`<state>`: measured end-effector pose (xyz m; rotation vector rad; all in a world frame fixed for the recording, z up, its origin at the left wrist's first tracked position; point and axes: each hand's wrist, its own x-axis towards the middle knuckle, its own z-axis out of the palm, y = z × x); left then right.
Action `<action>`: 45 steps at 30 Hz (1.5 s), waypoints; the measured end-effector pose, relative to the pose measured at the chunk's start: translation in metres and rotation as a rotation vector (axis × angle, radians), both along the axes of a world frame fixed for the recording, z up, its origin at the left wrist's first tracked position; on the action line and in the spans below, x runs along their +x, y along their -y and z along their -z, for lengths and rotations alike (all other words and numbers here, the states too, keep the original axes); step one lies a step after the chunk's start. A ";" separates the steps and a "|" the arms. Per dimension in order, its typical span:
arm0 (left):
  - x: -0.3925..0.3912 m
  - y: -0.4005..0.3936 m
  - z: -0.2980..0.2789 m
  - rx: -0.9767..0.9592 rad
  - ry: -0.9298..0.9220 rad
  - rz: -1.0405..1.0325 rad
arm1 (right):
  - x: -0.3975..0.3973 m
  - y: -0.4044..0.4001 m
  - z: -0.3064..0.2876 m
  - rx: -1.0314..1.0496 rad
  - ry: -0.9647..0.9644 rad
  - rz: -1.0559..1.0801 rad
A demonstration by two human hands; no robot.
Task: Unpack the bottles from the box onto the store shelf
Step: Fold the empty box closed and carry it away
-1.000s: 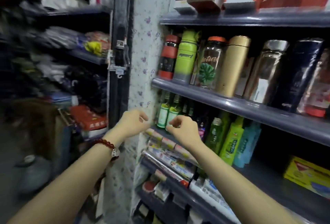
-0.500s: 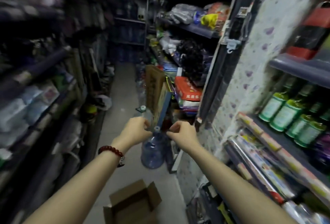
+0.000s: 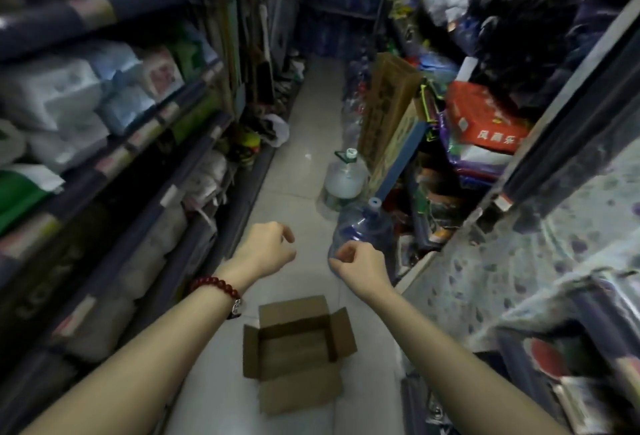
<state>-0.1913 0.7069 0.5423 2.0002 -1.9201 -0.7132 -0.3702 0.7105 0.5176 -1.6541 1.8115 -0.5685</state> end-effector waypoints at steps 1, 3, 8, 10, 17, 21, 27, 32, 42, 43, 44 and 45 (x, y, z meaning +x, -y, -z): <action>0.001 0.003 0.026 0.006 -0.008 -0.016 | -0.002 0.006 0.022 0.007 0.003 -0.010; 0.002 0.007 0.081 0.021 -0.017 -0.032 | -0.005 0.016 0.073 0.025 -0.005 -0.015; 0.007 0.008 0.224 0.052 0.014 -0.064 | -0.008 0.027 0.217 0.089 -0.020 -0.024; 0.009 0.005 0.281 0.067 0.025 -0.083 | -0.008 0.030 0.274 0.110 -0.028 -0.061; 0.022 0.011 0.456 0.088 0.063 -0.123 | -0.015 0.037 0.453 0.164 -0.028 -0.078; 0.021 0.020 0.534 0.064 0.070 -0.107 | -0.018 0.038 0.534 0.171 -0.011 -0.103; 0.008 0.026 0.613 0.053 0.026 -0.097 | -0.020 0.046 0.611 0.153 -0.020 -0.123; 0.011 0.025 0.634 -0.058 0.030 -0.123 | -0.032 0.051 0.627 0.058 -0.044 -0.102; 0.048 0.008 0.647 -0.058 -0.294 -0.582 | -0.104 0.089 0.635 -0.221 -0.354 0.195; 0.044 0.004 0.648 -0.008 -0.422 -0.607 | -0.109 0.091 0.639 -0.191 -0.337 0.195; 0.038 0.002 0.648 0.019 -0.526 -0.607 | -0.112 0.092 0.643 -0.165 -0.316 0.188; 0.030 0.000 0.648 0.023 -0.596 -0.583 | -0.114 0.093 0.647 -0.140 -0.291 0.184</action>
